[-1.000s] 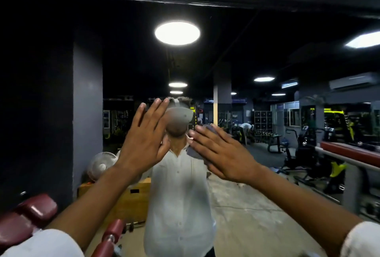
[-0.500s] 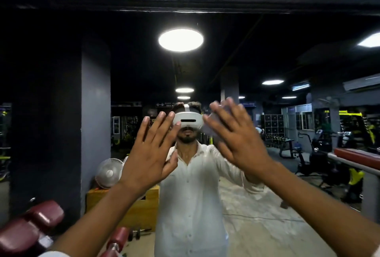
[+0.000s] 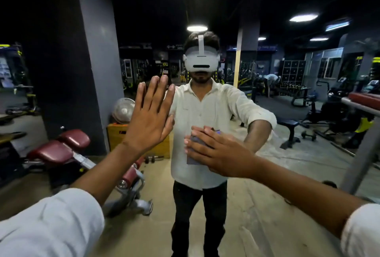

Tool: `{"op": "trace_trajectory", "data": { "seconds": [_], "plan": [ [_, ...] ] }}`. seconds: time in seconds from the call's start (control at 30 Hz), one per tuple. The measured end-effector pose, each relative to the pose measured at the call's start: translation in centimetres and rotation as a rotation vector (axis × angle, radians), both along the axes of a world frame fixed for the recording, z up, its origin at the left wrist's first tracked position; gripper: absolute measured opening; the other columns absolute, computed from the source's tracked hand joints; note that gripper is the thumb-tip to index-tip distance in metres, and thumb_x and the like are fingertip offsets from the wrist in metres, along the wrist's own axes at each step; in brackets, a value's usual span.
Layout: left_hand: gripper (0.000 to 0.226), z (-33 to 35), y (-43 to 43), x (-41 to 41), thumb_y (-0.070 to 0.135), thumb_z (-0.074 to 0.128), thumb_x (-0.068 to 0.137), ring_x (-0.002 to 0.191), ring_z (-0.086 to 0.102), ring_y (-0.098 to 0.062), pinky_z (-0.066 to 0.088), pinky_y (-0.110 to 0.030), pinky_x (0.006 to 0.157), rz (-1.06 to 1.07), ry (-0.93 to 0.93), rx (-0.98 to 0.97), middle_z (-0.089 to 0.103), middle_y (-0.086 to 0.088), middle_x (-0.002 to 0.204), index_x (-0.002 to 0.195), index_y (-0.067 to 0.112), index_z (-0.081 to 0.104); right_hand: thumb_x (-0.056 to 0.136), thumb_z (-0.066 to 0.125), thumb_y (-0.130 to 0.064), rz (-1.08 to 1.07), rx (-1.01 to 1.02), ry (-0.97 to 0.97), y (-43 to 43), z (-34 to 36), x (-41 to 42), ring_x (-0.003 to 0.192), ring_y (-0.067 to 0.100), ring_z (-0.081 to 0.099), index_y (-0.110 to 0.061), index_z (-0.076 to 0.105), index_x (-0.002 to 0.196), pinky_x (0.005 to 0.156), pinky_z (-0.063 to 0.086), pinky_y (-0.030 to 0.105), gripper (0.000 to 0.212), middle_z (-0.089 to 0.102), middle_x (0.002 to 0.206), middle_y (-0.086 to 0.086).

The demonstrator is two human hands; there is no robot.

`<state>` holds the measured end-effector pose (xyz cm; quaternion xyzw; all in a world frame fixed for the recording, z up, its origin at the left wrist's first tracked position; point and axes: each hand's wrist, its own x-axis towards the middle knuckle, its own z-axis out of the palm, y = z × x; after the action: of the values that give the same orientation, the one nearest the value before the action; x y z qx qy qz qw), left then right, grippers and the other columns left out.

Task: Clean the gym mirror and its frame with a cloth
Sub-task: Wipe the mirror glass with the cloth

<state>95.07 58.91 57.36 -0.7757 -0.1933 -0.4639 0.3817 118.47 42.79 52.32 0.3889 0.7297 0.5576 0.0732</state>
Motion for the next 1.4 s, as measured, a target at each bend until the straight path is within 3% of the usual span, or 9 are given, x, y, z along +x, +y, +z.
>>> {"op": "trace_trajectory", "data": {
  "seconds": [0.07,0.23,0.4,0.53,0.83,1.03,1.23,1.3,1.4],
  "plan": [
    [0.077,-1.2,-0.2,-0.2,0.037,0.041,0.110,0.163,0.004,-0.043,0.005,-0.063,0.131,0.012,0.017,-0.020,0.004,-0.025,0.176,0.169,0.005,0.005,0.104,0.042,-0.030,-0.028,0.027,-0.006,-0.6,1.6,0.8,0.160,0.043,0.012,-0.011,0.021,0.167,0.130,0.008,0.060,0.069,0.015,0.175,0.015],
    [0.075,-2.1,-0.6,0.0,0.042,0.035,0.111,0.162,0.009,-0.046,0.008,-0.065,0.130,0.037,0.011,-0.065,0.008,-0.028,0.175,0.169,0.004,0.006,0.104,0.045,-0.025,-0.043,0.202,0.315,-1.1,3.0,0.8,0.160,0.045,0.006,-0.010,0.026,0.166,0.129,0.013,0.061,0.067,0.017,0.174,0.017],
    [0.079,-3.2,-1.4,0.0,0.047,0.036,0.112,0.162,0.005,-0.046,0.007,-0.065,0.130,0.079,0.032,-0.096,0.004,-0.029,0.175,0.168,0.001,0.008,0.112,0.027,-0.015,-0.016,-0.046,0.172,-0.1,-7.0,0.3,0.161,0.040,0.011,-0.010,0.019,0.167,0.130,0.002,0.054,0.056,0.013,0.174,0.017],
    [0.086,-4.5,-2.5,-0.4,0.056,0.037,0.111,0.163,-0.001,-0.043,0.007,-0.062,0.131,0.115,0.067,-0.140,-0.004,-0.026,0.175,0.169,0.004,0.002,0.115,0.030,-0.020,0.005,-0.094,0.051,-0.7,-9.2,0.7,0.160,0.037,0.020,-0.009,0.020,0.167,0.129,0.009,0.051,0.054,0.019,0.173,0.017],
    [0.088,-4.4,-2.9,-1.1,0.052,0.050,0.107,0.164,0.001,-0.040,0.010,-0.061,0.131,0.074,0.080,-0.125,0.001,-0.025,0.176,0.169,0.003,0.012,0.104,0.039,-0.026,-0.057,0.126,0.318,-1.7,-0.1,0.5,0.160,0.044,0.013,-0.009,0.037,0.160,0.128,0.014,0.062,0.059,0.024,0.172,0.018],
    [0.075,0.0,-2.6,-0.4,0.039,0.048,0.103,0.164,0.008,-0.034,0.014,-0.063,0.130,-0.032,0.056,0.005,0.013,-0.019,0.176,0.168,0.008,0.025,0.105,0.040,-0.036,-0.028,-0.002,0.096,-1.6,2.9,0.6,0.161,0.045,0.002,-0.010,0.024,0.166,0.129,0.010,0.061,0.068,0.011,0.175,0.016],
    [0.077,8.6,-2.8,2.2,0.041,0.043,0.106,0.165,0.004,-0.032,0.008,-0.059,0.132,-0.037,-0.059,0.046,0.006,-0.016,0.178,0.170,0.010,0.015,0.099,0.059,-0.028,0.012,0.406,0.546,-1.8,10.5,0.4,0.160,0.042,0.012,-0.007,0.032,0.164,0.128,0.015,0.062,0.072,0.020,0.173,0.016],
    [0.077,10.3,-2.8,3.2,0.041,0.043,0.106,0.165,0.004,-0.032,0.010,-0.061,0.131,-0.062,-0.062,0.049,0.006,-0.016,0.178,0.170,0.011,0.014,0.100,0.060,-0.030,0.042,0.327,0.468,-1.4,9.6,0.3,0.160,0.044,0.009,-0.006,0.032,0.163,0.129,0.014,0.061,0.074,0.019,0.173,0.017],
    [0.077,10.7,-2.7,4.4,0.041,0.042,0.107,0.165,0.002,-0.032,0.010,-0.062,0.131,-0.061,-0.078,0.056,0.003,-0.016,0.178,0.171,0.011,0.012,0.105,0.052,-0.034,0.031,0.087,0.152,-2.1,9.0,2.1,0.162,0.041,0.003,-0.009,0.025,0.166,0.130,0.012,0.059,0.071,0.013,0.175,0.014]
  ]
}}
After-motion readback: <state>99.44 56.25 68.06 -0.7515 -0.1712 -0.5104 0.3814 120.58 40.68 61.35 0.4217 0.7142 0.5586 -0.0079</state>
